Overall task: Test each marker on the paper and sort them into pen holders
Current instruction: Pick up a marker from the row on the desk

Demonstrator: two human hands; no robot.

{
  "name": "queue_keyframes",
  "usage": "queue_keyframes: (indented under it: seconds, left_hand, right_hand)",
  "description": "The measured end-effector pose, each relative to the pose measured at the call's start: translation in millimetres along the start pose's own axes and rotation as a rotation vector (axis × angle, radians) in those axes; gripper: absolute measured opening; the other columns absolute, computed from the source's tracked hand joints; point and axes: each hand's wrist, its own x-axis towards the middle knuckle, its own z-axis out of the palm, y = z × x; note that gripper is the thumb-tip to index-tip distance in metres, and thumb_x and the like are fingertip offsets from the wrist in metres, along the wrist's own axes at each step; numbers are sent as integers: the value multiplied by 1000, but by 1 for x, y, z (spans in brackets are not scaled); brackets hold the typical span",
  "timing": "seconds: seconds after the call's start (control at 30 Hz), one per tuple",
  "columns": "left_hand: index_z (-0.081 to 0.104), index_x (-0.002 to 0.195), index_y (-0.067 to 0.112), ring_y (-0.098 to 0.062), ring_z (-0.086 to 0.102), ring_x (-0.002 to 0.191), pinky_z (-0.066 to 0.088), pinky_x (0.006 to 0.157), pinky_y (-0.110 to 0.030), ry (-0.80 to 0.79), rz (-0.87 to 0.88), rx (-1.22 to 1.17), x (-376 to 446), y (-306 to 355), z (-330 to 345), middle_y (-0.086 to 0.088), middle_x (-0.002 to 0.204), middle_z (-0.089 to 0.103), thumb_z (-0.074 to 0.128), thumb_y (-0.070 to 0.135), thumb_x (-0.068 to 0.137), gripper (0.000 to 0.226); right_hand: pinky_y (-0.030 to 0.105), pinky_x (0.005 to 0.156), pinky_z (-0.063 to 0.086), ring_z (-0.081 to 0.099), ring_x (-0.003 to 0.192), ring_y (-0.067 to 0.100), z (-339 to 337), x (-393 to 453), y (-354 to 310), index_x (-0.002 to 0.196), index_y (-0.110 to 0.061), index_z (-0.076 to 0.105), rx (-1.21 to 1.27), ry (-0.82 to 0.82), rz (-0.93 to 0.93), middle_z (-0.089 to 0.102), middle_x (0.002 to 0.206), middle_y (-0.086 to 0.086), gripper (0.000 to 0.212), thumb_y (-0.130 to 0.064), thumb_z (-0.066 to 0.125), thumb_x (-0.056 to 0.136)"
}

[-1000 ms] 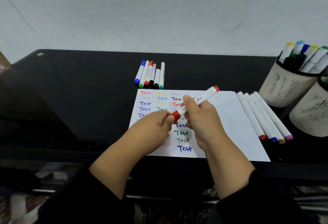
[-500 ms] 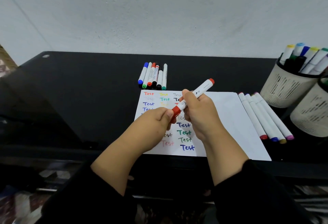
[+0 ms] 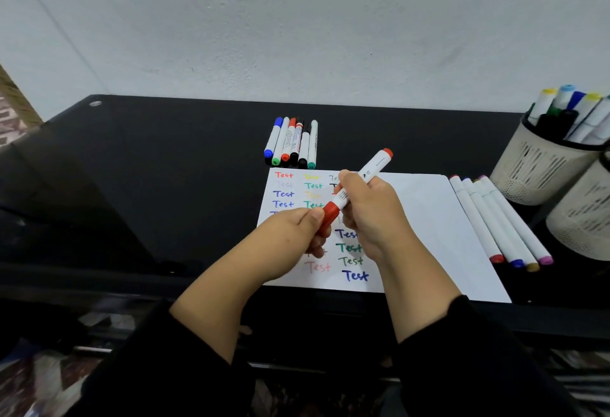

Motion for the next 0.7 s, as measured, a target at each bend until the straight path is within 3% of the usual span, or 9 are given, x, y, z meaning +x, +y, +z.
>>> queue_keyframes:
  seconds: [0.07,0.2,0.37,0.5,0.6,0.7]
  left_hand:
    - [53,77,22,-7,59,74,44,71,-19,2,3,15,-1,-1,0,6,73,55,26,33,102,38]
    - [47,74,28,-10,57,78,41,68,-23,65,16,272,3,1,5,8,76,55,22,37,101,37]
    - [41,73,29,-10,50,71,40,69,-28,107,16,472,4,3,10,7,76,51,18,39,100,37]
    - [46,74,25,-9,55,72,42,68,-24,53,-13,230,2,2,5,8,71,52,22,38,101,39]
    - [52,76,17,-9,56,66,48,87,-33,-61,-57,-118,-12,-6,-5,9,62,50,28,34,101,39]
    - [54,79,19,-8,57,69,46,90,-33,-55,-84,-55,-17,-13,-11,9,65,52,27,34,101,39]
  right_hand:
    - [20,43,27,28,42,8,1,1,1,69,-13,48,-11,1,-1,39,40,-10,27,-22,48,94]
    - [23,44,27,28,41,8,4,1,2,66,-13,48,-53,83,30,38,41,-8,26,-21,48,91]
    - [24,43,28,31,43,10,6,1,1,66,-13,47,-74,160,67,40,49,-2,24,-20,48,89]
    - [24,44,27,31,43,10,7,4,2,67,-13,47,-81,153,85,40,49,-2,24,-21,48,90]
    - [20,38,22,26,34,7,-17,16,-6,67,-14,48,47,256,82,38,45,-3,23,-20,49,89]
    - [20,38,21,23,34,6,-33,19,-11,69,-12,50,106,266,90,33,39,-7,21,-17,48,89]
